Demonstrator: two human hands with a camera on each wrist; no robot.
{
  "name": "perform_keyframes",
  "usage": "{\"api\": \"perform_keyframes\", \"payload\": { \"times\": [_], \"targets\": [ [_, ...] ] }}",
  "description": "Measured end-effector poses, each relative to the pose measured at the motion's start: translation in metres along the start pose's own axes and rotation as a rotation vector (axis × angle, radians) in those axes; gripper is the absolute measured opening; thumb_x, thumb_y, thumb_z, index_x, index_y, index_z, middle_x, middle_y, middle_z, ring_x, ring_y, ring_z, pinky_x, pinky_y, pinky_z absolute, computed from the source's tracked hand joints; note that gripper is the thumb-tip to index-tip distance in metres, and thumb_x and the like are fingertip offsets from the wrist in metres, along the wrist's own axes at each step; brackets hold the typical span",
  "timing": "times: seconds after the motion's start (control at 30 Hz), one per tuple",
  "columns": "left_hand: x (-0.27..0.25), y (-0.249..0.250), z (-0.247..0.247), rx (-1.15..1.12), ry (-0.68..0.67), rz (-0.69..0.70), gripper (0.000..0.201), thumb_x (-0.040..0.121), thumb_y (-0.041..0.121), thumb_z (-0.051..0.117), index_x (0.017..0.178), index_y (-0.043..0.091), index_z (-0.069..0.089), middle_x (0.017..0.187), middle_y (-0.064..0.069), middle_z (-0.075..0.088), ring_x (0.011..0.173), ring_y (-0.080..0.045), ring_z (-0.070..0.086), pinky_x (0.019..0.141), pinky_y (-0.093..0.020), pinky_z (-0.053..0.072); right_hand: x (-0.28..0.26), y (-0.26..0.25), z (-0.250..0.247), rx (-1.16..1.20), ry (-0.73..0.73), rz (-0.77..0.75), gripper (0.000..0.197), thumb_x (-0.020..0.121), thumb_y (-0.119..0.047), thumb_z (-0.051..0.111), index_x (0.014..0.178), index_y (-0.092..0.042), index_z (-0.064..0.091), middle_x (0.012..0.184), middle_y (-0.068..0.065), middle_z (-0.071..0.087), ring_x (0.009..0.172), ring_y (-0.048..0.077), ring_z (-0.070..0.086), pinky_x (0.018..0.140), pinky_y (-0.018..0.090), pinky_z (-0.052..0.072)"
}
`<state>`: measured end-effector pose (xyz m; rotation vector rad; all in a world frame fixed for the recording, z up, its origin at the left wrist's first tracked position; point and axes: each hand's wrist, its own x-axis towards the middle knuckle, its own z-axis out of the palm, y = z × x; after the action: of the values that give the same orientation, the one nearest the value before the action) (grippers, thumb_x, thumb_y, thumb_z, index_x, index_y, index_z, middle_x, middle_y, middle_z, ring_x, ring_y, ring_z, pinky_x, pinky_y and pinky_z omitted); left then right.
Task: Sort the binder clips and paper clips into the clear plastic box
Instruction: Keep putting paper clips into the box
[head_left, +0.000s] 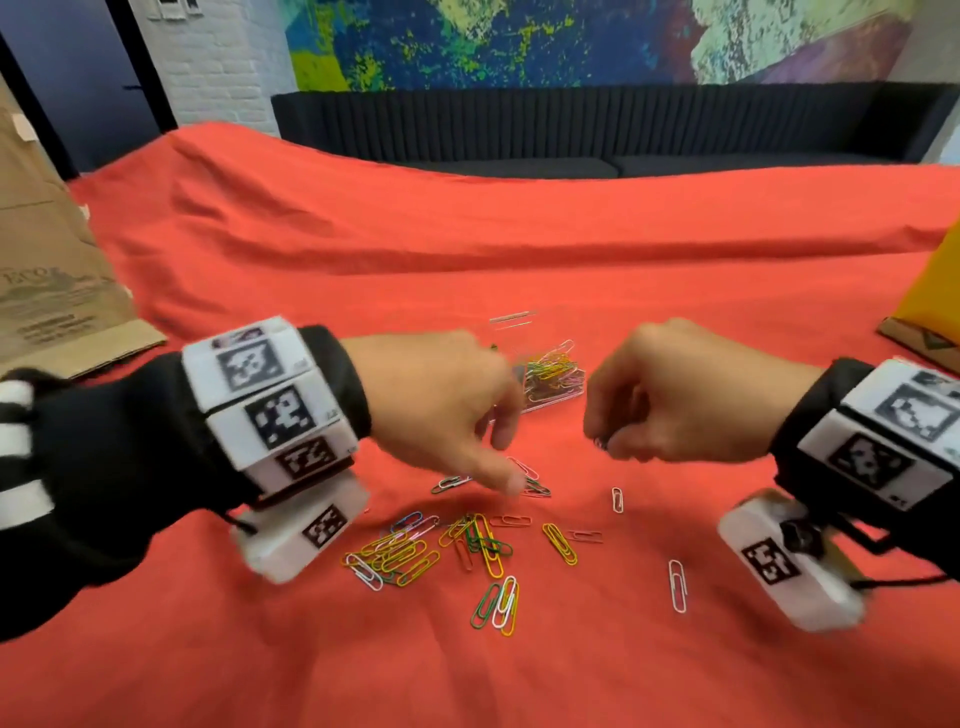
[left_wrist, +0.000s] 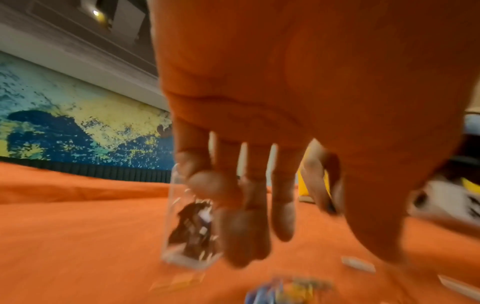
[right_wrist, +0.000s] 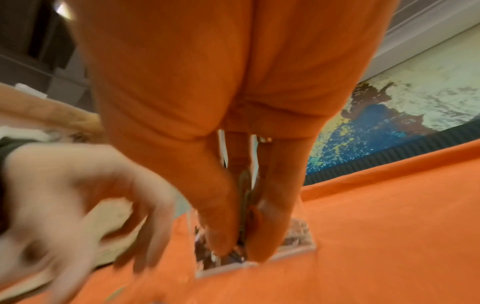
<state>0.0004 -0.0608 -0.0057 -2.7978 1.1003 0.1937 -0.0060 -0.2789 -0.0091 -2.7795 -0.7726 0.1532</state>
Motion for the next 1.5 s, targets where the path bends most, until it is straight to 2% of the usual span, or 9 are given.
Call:
{"api": "perform_keyframes", "payload": {
  "times": [0.13, 0.3, 0.47, 0.67, 1.0, 1.13, 1.23, 1.37, 1.5],
  "targets": [
    [-0.017, -0.013, 0.031, -0.027, -0.209, -0.068, 0.086, 0.057, 0.075, 0.077, 0.127, 0.033, 0.048, 0.117, 0.012, 0.056, 0.1, -0.01, 0.056, 0.087, -0.027, 0.049, 0.023, 0.006, -0.026, 0.082, 0.253, 0.025, 0.018, 0.071, -0.003, 0.079, 0.075, -0.021, 0.076, 0.064, -0.004, 0.076, 0.054, 0.002, 0.07, 0.063, 0.018, 0.055],
    [-0.017, -0.019, 0.049, -0.28, -0.154, -0.104, 0.057, 0.066, 0.046, 0.088, 0.109, 0.032, 0.054, 0.088, 0.012, 0.065, 0.07, 0.002, 0.056, 0.067, -0.022, 0.046, 0.063, 0.008, -0.034, 0.181, 0.5, 0.051, 0.018, 0.071, 0.002, 0.077, 0.077, -0.015, 0.077, 0.067, 0.003, 0.077, 0.055, 0.011, 0.073, 0.062, 0.021, 0.061],
    [-0.017, -0.018, 0.053, -0.269, -0.115, -0.097, 0.024, 0.08, 0.03, 0.079, 0.097, 0.02, 0.065, 0.083, 0.006, 0.074, 0.073, -0.005, 0.064, 0.068, -0.022, 0.047, 0.087, 0.004, -0.024, 0.088, 0.364, 0.072, 0.019, 0.073, 0.0, 0.077, 0.08, -0.018, 0.079, 0.067, -0.003, 0.076, 0.062, 0.012, 0.075, 0.073, 0.03, 0.063],
    [-0.023, -0.024, 0.05, -0.297, -0.017, -0.085, 0.019, 0.081, 0.034, 0.079, 0.09, 0.02, 0.07, 0.075, 0.009, 0.073, 0.068, -0.002, 0.063, 0.064, -0.019, 0.048, 0.095, 0.002, -0.021, -0.046, 0.263, 0.058, 0.021, 0.071, -0.008, 0.082, 0.085, -0.024, 0.082, 0.075, -0.008, 0.078, 0.076, 0.008, 0.074, 0.08, 0.032, 0.06],
    [-0.051, -0.068, 0.03, -0.297, 0.078, -0.202, 0.003, 0.082, 0.034, 0.077, 0.08, 0.033, 0.075, 0.066, 0.023, 0.071, 0.064, 0.008, 0.066, 0.061, -0.008, 0.043, 0.078, -0.004, -0.023, 0.062, 0.508, -0.065, 0.01, 0.074, -0.015, 0.082, 0.078, -0.024, 0.08, 0.067, -0.005, 0.074, 0.064, 0.007, 0.069, 0.071, 0.021, 0.053],
    [-0.066, -0.087, 0.042, -0.26, 0.022, -0.23, 0.023, 0.088, 0.037, 0.072, 0.11, 0.038, 0.07, 0.098, 0.021, 0.07, 0.082, 0.007, 0.067, 0.078, -0.016, 0.048, 0.056, -0.047, 0.004, 0.063, 0.27, -0.193, 0.007, 0.077, -0.022, 0.075, 0.08, -0.025, 0.08, 0.07, -0.01, 0.076, 0.066, 0.004, 0.069, 0.07, 0.023, 0.054],
    [-0.065, -0.094, 0.054, -0.106, -0.084, -0.24, 0.045, 0.093, 0.044, 0.063, 0.136, 0.036, 0.052, 0.12, 0.006, 0.055, 0.089, -0.004, 0.053, 0.096, -0.021, 0.042, 0.061, -0.071, 0.035, -0.078, 0.039, -0.231, 0.027, 0.084, -0.022, 0.064, 0.106, -0.031, 0.077, 0.095, -0.011, 0.077, 0.089, 0.013, 0.069, 0.081, 0.025, 0.051],
    [-0.067, -0.089, 0.057, -0.094, -0.088, -0.237, 0.038, 0.098, 0.049, 0.05, 0.13, 0.03, 0.058, 0.115, 0.002, 0.063, 0.113, -0.014, 0.058, 0.104, -0.03, 0.042, 0.082, -0.076, 0.059, -0.307, -0.162, -0.189, 0.056, 0.077, -0.023, 0.047, 0.132, -0.027, 0.06, 0.12, 0.014, 0.068, 0.111, 0.035, 0.066, 0.091, 0.045, 0.057],
    [-0.076, -0.064, 0.056, -0.174, -0.083, -0.197, 0.058, 0.085, 0.071, 0.053, 0.126, 0.032, 0.059, 0.112, 0.007, 0.058, 0.095, -0.005, 0.057, 0.092, -0.02, 0.045, 0.078, -0.069, 0.055, -0.345, -0.182, -0.23, 0.051, 0.077, -0.013, 0.048, 0.123, -0.023, 0.067, 0.116, 0.011, 0.072, 0.109, 0.033, 0.066, 0.09, 0.043, 0.056]
  ]
}}
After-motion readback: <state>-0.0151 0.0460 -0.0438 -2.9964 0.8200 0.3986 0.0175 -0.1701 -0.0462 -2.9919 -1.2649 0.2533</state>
